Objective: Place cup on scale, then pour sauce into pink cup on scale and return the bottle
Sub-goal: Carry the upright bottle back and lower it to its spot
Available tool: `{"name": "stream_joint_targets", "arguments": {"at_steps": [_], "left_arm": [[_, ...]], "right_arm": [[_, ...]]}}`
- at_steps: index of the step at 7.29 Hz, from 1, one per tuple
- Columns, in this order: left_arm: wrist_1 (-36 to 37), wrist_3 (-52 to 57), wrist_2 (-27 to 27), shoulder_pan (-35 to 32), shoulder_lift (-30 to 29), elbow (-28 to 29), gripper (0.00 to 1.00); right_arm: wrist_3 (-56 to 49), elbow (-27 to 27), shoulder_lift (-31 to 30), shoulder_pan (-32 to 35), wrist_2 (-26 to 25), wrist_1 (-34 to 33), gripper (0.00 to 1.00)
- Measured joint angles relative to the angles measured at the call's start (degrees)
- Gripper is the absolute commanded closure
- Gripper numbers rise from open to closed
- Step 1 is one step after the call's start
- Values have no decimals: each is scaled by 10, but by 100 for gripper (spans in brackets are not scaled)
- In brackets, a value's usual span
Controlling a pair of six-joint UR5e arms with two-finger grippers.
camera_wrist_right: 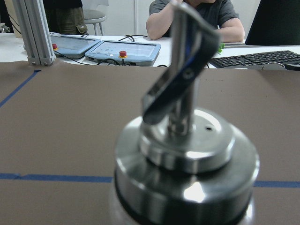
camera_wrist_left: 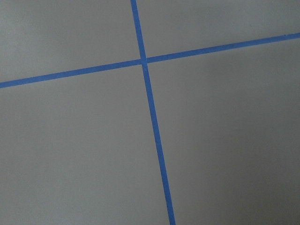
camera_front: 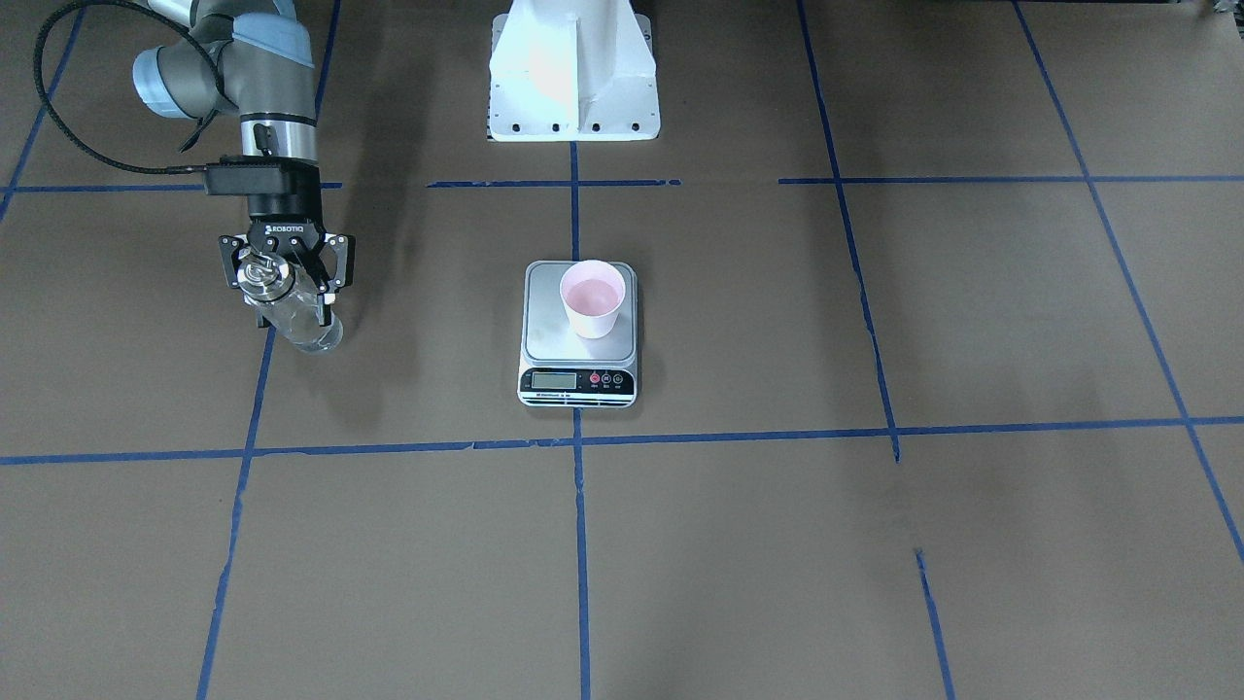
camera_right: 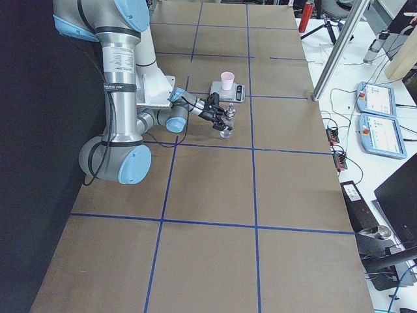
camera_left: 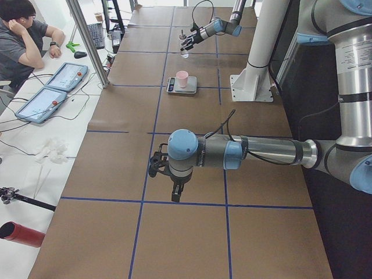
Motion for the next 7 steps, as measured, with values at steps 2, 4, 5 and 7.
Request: {"name": "stream_joint_targets", "arguments": {"at_steps": [2, 4, 5, 7], "left_arm": [[-1, 0, 0, 0, 0, 0, 0], [-1, 0, 0, 0, -1, 0, 0], [-1, 0, 0, 0, -1, -1, 0], [-1, 0, 0, 0, -1, -1, 0]], "right_arm": [[5, -5, -12, 1, -4, 1, 100], [5, -5, -18, 1, -8, 1, 95], [6, -5, -18, 1, -9, 1, 68], [5, -6, -19, 0, -9, 1, 65]]}}
